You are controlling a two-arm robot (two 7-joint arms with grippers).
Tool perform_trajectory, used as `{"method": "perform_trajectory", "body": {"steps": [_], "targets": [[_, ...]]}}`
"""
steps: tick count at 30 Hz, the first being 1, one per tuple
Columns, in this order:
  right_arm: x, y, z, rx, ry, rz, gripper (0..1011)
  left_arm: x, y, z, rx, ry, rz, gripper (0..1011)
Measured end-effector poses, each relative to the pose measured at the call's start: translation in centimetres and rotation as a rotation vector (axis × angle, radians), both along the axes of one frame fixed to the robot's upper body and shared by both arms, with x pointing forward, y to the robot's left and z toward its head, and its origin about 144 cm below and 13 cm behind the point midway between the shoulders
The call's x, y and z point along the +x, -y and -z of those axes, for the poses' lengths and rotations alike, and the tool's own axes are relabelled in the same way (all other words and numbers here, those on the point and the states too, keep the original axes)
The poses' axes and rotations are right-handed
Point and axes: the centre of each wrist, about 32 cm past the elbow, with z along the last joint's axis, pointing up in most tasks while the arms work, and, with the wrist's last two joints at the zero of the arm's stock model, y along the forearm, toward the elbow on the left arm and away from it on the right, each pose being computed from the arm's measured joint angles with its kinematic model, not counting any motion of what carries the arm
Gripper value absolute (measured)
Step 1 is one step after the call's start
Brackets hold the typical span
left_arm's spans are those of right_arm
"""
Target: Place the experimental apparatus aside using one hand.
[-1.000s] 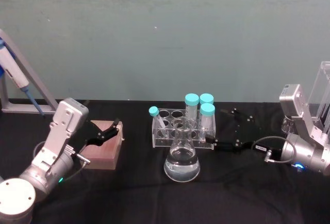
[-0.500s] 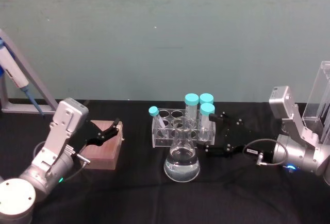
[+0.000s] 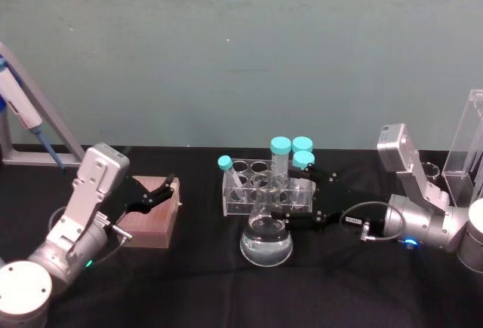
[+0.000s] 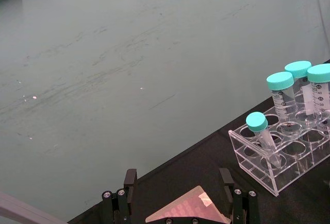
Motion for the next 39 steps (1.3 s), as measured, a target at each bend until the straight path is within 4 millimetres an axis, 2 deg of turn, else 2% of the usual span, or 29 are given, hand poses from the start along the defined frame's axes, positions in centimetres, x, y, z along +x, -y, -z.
{"method": "perform_trajectory", "body": {"steps": [15, 39], "targets": [[0.3, -1.6, 0.0, 0.030, -0.012, -0.025, 1003, 0.0, 0.0, 0.0, 0.000, 0.000, 0.000, 1000], [1.0, -2.7, 0.1, 0.047, -0.022, -0.018, 1003, 0.0, 0.0, 0.0, 0.000, 0.000, 0.000, 1000]]}}
